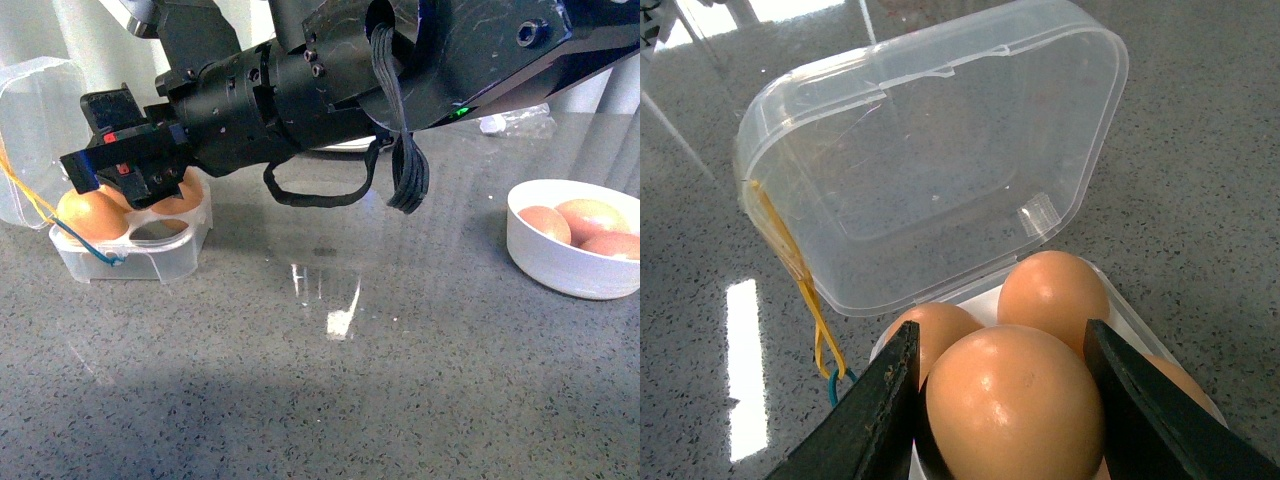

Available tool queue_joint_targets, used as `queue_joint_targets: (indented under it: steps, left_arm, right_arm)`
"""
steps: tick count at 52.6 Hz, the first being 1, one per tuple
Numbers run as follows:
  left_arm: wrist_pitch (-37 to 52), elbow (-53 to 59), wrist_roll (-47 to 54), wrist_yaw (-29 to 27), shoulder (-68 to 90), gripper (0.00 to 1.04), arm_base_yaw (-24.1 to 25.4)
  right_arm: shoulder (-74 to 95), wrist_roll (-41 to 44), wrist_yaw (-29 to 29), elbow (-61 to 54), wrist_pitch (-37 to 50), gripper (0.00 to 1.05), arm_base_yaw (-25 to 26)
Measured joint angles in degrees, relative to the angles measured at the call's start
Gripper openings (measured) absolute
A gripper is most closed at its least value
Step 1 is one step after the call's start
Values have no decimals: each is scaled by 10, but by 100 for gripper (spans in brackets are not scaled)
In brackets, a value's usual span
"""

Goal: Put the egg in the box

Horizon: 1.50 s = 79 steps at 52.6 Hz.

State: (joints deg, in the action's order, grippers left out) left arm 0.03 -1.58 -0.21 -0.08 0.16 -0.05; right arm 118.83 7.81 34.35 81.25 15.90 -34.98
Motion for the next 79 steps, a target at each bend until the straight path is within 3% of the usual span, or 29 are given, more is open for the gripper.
queue_joint_targets:
  steps: [16, 27, 32, 36, 45, 52, 61, 63, 65, 69, 79]
  left_arm:
    - [0, 0, 0, 0, 0, 98, 0]
    - [0, 0, 0, 0, 0, 98, 0]
    - [0, 0, 0, 0, 0, 98, 0]
    - [0, 0, 0, 0, 0, 98, 0]
    - [0, 0, 0, 0, 0, 98, 0]
    - [0, 0, 0, 0, 0, 98, 0]
    - [0, 0, 0, 0, 0, 98, 0]
    - [0, 0, 0, 0, 0, 98, 0]
    - [0, 0, 0, 0, 0, 98, 0]
    - [0, 0, 0, -1, 0, 98, 0]
    - [0, 0, 0, 1, 0, 98, 0]
  right_arm:
    - [0, 2, -17, 0, -5, 44, 0]
    - [0, -3, -24, -13, 7, 73, 3]
    - [-7, -10, -25, -21, 17, 92, 7]
    - [-19, -16, -32, -29, 28, 100, 11]
    - [-97, -84, -93, -98, 130, 98, 41]
    - [-174, -134, -223, -192, 149, 98, 80]
    - [-178, -151, -232, -207, 149, 98, 92]
    - [-179, -136, -315, -221, 192, 92, 81]
    - [-190, -112, -441, -260, 262, 84, 77]
    - [-231, -94, -554, -342, 327, 70, 88]
    - [-335, -84, -541, -487, 374, 39, 157]
